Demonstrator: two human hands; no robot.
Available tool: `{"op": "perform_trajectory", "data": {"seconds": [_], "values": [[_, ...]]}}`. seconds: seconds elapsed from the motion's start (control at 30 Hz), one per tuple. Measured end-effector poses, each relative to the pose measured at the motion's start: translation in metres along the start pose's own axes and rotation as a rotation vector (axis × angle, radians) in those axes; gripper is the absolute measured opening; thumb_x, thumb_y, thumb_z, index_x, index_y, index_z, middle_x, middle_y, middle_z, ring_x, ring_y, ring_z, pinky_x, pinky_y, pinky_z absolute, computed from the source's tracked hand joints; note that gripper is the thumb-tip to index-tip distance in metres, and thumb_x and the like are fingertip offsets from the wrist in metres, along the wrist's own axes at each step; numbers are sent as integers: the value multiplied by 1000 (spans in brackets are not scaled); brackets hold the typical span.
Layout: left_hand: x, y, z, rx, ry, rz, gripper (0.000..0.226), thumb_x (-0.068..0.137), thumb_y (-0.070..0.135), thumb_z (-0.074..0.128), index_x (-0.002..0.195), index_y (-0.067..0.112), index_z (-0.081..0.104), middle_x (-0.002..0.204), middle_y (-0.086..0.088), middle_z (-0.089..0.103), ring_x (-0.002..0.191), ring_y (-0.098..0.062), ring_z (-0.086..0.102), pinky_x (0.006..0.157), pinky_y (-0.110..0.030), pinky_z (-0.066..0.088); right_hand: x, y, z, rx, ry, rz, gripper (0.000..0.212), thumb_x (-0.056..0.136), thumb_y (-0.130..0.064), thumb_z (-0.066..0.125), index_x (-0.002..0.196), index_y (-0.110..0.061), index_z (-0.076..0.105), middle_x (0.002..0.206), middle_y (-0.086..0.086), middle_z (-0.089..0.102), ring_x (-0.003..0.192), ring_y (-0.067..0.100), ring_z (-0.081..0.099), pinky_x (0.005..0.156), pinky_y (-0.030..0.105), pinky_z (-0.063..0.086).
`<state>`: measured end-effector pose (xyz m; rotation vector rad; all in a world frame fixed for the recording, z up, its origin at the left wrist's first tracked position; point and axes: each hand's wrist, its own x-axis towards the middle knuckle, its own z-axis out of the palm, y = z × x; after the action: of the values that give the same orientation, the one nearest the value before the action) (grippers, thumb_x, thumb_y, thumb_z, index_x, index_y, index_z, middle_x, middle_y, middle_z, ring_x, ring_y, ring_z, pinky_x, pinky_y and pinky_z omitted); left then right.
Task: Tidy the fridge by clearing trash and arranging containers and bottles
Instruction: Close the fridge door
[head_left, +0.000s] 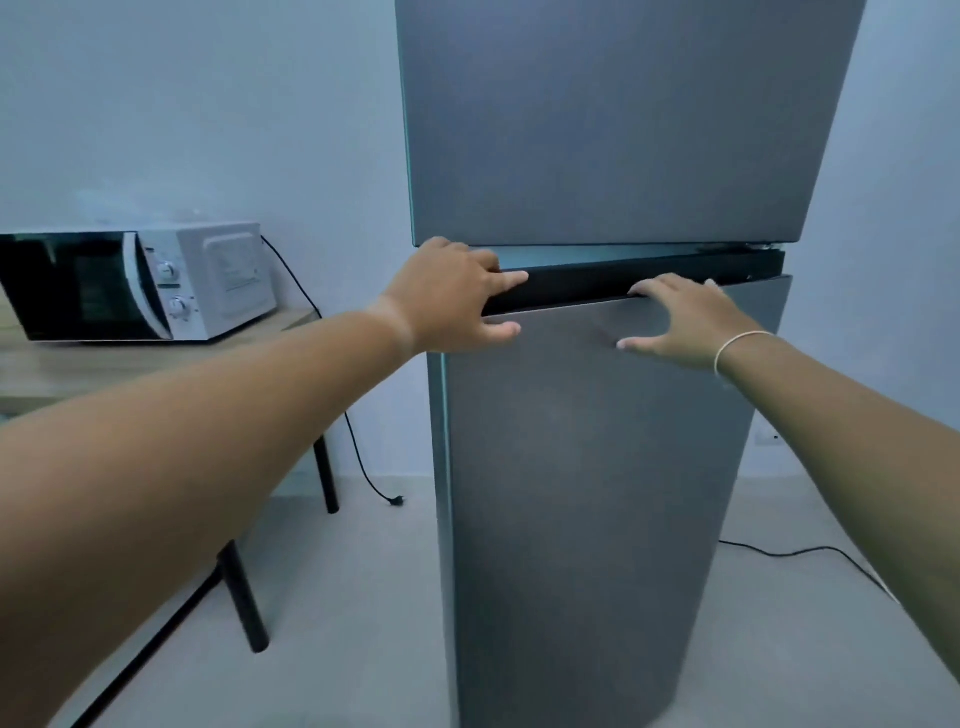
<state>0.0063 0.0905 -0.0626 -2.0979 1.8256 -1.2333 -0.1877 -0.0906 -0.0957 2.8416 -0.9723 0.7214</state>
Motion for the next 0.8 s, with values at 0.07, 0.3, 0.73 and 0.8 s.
{"op": "perform_trajectory", "data": {"seconds": [0.07, 0.3, 0.73, 0.8], "values": [[5, -3, 18, -14, 12, -40, 85, 71, 68, 15, 140, 28, 44, 111, -7, 65, 96, -30, 61, 89, -36, 41, 16, 3, 13, 66, 55, -3, 67, 76, -52, 66, 130, -18, 47, 134, 4, 49, 126, 28, 42, 109, 39, 29], [15, -15, 69, -109, -10, -157, 77, 79, 64, 22, 144, 24, 39, 149, -11, 43, 140, -34, 36, 117, -41, 20, 57, -4, 40, 114, 205, -16, 65, 68, -59, 69, 114, -14, 58, 114, 6, 54, 110, 29, 46, 99, 35, 33], [29, -15, 96, -207, -72, -220, 63, 97, 45, 34, 151, 17, 17, 162, -3, 11, 150, -28, 7, 122, -38, 3, 78, -8, 51, 105, 227, 4, 66, 67, -63, 67, 112, -14, 58, 107, 4, 55, 102, 26, 49, 94, 32, 34], [30, -13, 100, -227, -70, -241, 61, 98, 42, 35, 151, 16, 18, 162, -3, 11, 150, -28, 7, 122, -38, 4, 81, -8, 54, 94, 235, 7, 66, 67, -64, 67, 111, -15, 59, 106, 4, 55, 101, 26, 49, 93, 33, 34]]}}
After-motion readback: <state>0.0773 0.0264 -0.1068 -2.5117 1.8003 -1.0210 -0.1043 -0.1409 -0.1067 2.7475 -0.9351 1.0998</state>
